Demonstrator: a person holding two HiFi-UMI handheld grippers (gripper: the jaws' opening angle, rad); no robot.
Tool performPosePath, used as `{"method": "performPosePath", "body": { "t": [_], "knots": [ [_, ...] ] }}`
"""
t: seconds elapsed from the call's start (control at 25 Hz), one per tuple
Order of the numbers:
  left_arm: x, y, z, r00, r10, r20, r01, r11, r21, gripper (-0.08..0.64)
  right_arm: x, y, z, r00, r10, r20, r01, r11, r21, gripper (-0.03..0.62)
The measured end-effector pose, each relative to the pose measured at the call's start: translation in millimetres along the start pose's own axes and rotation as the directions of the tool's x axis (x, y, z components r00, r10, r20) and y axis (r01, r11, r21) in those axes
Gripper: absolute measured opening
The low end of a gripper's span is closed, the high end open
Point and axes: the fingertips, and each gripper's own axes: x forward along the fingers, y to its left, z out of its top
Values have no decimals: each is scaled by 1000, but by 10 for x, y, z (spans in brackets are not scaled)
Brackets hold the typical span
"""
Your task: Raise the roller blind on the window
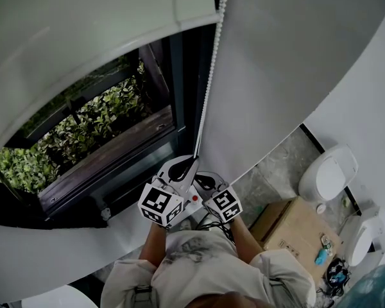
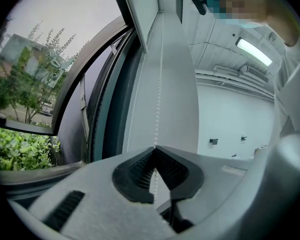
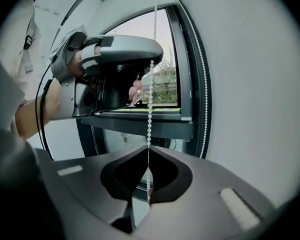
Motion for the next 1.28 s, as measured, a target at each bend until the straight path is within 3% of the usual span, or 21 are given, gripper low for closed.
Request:
{"method": "performPosePath", "body": {
  "t": [0.52, 0.96, 1.28],
  "knots": [
    [-3, 76, 16, 1000, 14, -3, -14, 1000, 16, 14, -291, -36, 525, 994, 5, 108, -3, 1000, -18, 74],
    [-7, 122, 28, 1000, 18, -4, -17, 1000, 21, 14, -743, -151, 1396, 951, -3, 308, 10, 1000, -20, 77],
    [8, 125, 18, 1000, 11, -5, -11, 1000, 20, 14, -852, -169, 2010, 916, 24, 400, 16, 995, -95, 78]
  ]
}}
